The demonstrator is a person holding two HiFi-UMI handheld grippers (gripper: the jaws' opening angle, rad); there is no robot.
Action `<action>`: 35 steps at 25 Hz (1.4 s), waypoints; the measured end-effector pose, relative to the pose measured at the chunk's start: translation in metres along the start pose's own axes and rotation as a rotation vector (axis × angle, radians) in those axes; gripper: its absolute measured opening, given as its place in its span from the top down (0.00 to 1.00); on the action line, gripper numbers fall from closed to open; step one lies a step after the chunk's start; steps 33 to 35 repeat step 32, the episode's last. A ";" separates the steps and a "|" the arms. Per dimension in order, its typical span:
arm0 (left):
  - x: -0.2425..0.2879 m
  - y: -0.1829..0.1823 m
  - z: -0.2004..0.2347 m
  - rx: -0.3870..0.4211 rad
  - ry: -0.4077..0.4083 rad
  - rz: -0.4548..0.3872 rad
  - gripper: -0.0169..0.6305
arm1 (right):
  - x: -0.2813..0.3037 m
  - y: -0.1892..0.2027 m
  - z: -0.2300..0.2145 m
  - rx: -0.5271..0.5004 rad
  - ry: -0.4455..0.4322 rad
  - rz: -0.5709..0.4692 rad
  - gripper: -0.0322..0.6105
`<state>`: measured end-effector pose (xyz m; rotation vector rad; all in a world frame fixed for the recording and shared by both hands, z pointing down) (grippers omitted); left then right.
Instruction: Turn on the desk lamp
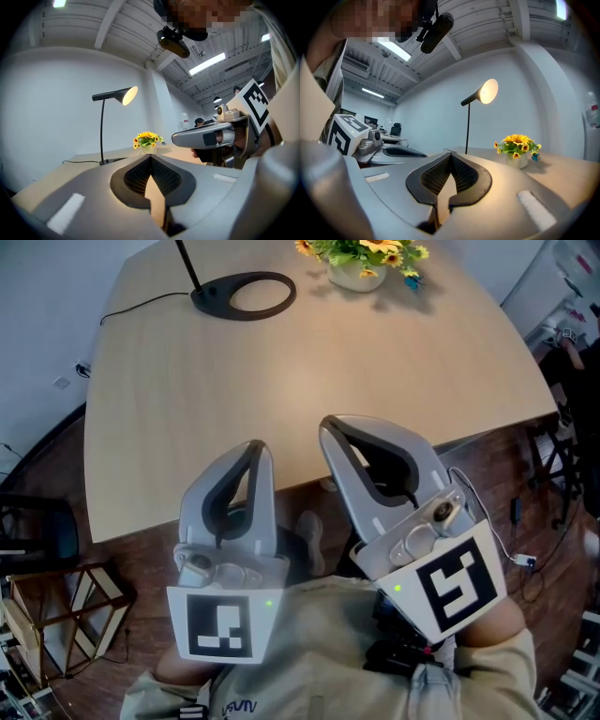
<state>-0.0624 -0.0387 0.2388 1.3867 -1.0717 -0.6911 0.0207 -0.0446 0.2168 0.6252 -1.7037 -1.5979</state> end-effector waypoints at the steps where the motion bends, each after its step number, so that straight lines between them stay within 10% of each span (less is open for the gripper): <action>1: 0.000 0.004 -0.002 -0.001 0.000 0.008 0.98 | -0.001 0.003 0.001 0.003 -0.001 0.005 0.95; 35: 0.003 0.025 -0.003 -0.030 -0.025 0.030 0.98 | -0.002 0.028 0.010 0.007 -0.009 0.030 0.95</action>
Point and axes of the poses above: the fingertips, and each gripper's own axes: x forward along the fingers, z to its left, y out of its underside, the point moved 2 cm from there along -x, backward along the fingers, and after that the axes turned 6 degrees about z, right-handed, at the moved point
